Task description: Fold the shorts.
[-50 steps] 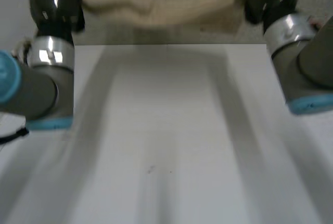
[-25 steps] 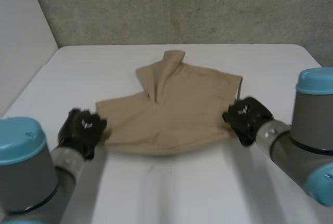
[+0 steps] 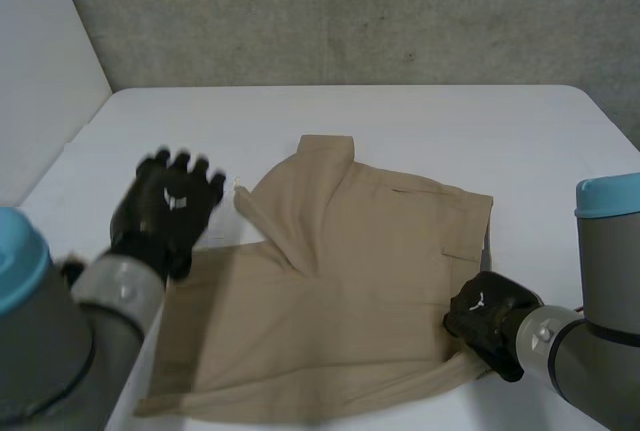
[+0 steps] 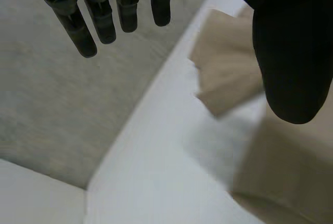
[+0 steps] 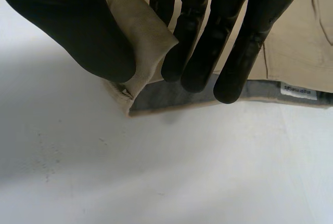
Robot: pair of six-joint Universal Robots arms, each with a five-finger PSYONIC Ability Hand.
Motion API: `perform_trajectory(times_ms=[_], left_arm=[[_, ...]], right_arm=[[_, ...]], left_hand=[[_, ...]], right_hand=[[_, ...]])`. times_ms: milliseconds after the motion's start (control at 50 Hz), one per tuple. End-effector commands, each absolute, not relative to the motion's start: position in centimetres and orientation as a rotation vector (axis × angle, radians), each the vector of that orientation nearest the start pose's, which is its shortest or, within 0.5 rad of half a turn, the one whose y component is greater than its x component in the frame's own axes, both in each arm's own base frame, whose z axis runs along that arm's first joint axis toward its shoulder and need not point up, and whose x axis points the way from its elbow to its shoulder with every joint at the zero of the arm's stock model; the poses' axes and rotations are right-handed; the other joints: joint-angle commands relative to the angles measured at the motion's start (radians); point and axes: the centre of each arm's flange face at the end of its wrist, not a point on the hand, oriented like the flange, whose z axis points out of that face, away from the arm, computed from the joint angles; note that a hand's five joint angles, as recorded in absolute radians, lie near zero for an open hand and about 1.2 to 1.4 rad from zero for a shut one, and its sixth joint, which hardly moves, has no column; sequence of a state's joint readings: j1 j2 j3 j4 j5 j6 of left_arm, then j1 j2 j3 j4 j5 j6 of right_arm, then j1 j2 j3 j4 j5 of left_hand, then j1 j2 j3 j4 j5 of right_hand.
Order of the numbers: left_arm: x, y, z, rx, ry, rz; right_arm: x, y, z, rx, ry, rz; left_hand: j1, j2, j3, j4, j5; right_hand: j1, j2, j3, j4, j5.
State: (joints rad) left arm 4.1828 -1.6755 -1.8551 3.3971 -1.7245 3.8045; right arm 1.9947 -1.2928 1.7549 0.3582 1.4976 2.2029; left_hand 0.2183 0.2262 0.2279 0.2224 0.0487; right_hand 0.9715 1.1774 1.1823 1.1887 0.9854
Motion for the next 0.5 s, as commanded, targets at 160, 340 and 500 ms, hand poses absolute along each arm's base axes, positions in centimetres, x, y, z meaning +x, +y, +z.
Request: perform_trajectory(times_ms=[160, 340, 500], left_arm=[[-28.8, -29.3, 17.1, 1.266, 1.948, -1.972], [-29.6, -32.4, 13.3, 1.277, 1.988, -1.919], [-30.3, -33.4, 11.4, 1.342, 2.002, -1.931]], right_arm=[[23.1, -18.6, 16.2, -1.913, 2.343, -1.257], [23.1, -18.6, 15.9, -1.907, 2.342, -1.276], [23.1, -18.5, 15.7, -1.906, 2.339, -1.286]], left_hand=[[0.212, 0.205, 0.203, 0.208, 0.207], [0.289, 0.281, 0.279, 0.284, 0.284], [0.558, 0.550, 0.548, 0.554, 0.553]], right_hand=[[0.425, 0.219, 0.214, 0.208, 0.236], [0.425, 0.219, 0.214, 0.208, 0.236], [0.425, 0.219, 0.214, 0.208, 0.236]])
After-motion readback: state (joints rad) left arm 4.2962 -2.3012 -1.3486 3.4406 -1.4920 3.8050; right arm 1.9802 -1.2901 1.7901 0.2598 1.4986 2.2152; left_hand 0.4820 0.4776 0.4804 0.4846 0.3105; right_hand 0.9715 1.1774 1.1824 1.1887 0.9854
